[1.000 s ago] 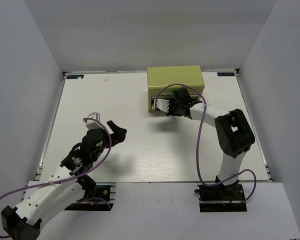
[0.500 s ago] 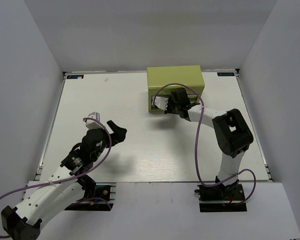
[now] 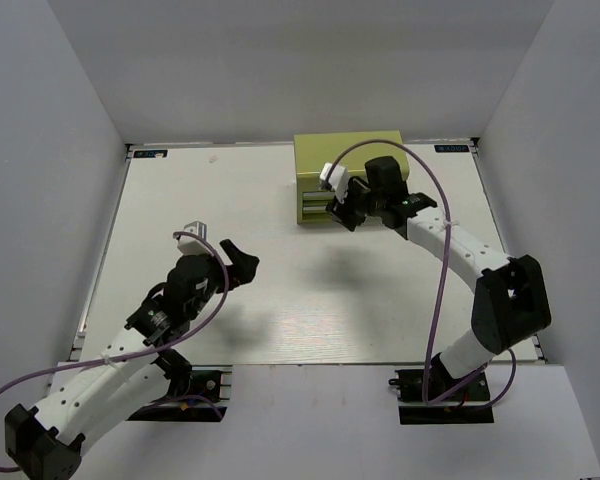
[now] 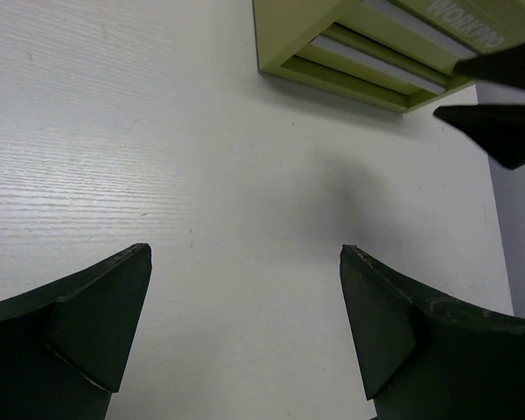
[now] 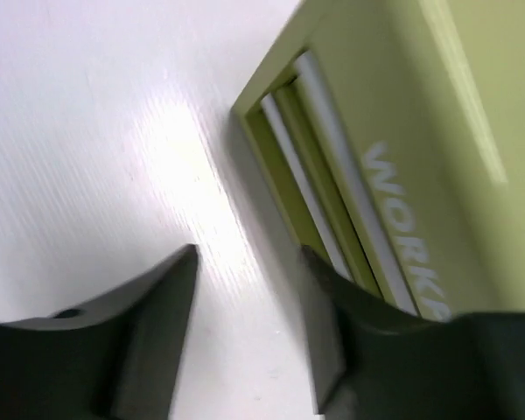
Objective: Sort the stationery into containers
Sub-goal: Reset both arms
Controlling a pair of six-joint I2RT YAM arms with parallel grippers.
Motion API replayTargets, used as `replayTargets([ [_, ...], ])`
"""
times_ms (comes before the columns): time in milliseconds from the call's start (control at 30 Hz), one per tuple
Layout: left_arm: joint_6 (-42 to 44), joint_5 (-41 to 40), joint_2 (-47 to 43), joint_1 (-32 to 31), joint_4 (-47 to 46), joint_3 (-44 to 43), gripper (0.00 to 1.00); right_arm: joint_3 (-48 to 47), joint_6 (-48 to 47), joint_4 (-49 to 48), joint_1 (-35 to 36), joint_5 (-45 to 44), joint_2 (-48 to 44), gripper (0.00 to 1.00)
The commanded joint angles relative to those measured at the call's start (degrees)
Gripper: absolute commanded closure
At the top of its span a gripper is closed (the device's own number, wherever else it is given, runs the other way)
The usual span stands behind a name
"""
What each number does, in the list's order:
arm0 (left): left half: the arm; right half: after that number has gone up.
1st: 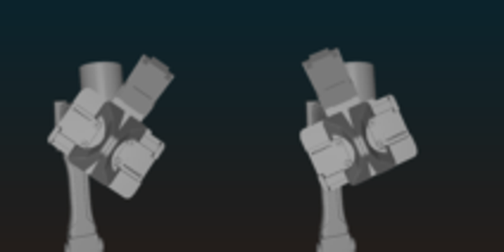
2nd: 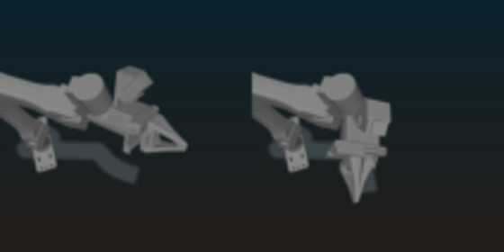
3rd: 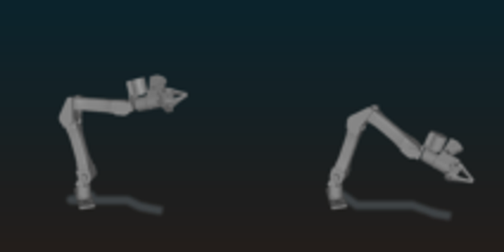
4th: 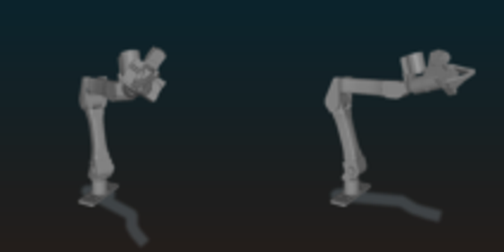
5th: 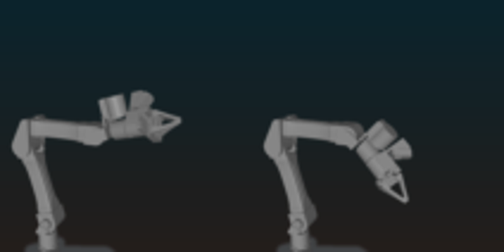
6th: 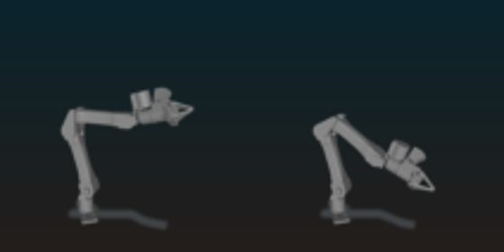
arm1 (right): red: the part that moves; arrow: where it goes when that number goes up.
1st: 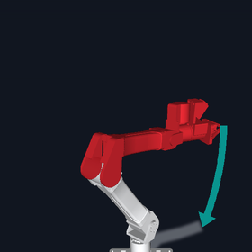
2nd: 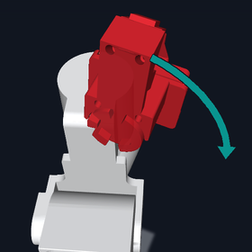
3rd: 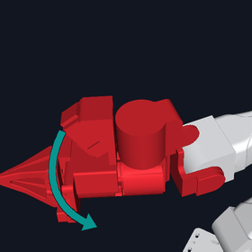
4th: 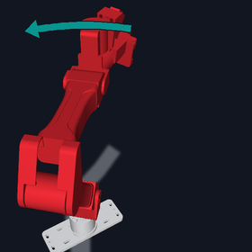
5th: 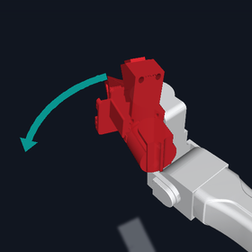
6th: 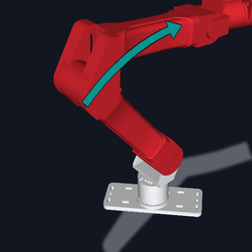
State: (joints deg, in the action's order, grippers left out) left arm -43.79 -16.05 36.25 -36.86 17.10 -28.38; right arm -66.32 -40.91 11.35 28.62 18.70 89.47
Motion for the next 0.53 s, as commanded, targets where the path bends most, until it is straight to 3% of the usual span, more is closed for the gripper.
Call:
replayTargets([
  [0, 2.6, 3.2, 2.8, 0.2, -2.2, -0.3, 0.01, -5.7, 18.3, 5.8, -1.3, 0.9, -0.4, 0.42],
  [200, 5.7, 7.6, 8.0, 0.2, -4.0, -2.7, 0.01, -6.0, 26.8, 6.0, -2.3, -12.0, -3.2, 0.3],
  [300, 6.9, 9.5, 10.3, 0.2, -5.1, -3.4, 0.01, -1.4, 28.3, 2.1, -3.3, -13.4, -6.7, 0.26],
  [467, 7.9, 11.2, 12.5, 0.2, -5.1, -5.8, 0.01, 11.4, 29.9, -7.7, -4.0, -16.7, -16.3, 0.27],
  [500, 7.9, 11.2, 13.1, 0.2, -5.1, -5.8, 0.01, 13.4, 30.2, -9.0, -4.1, -16.9, -18.1, 0.23],
])
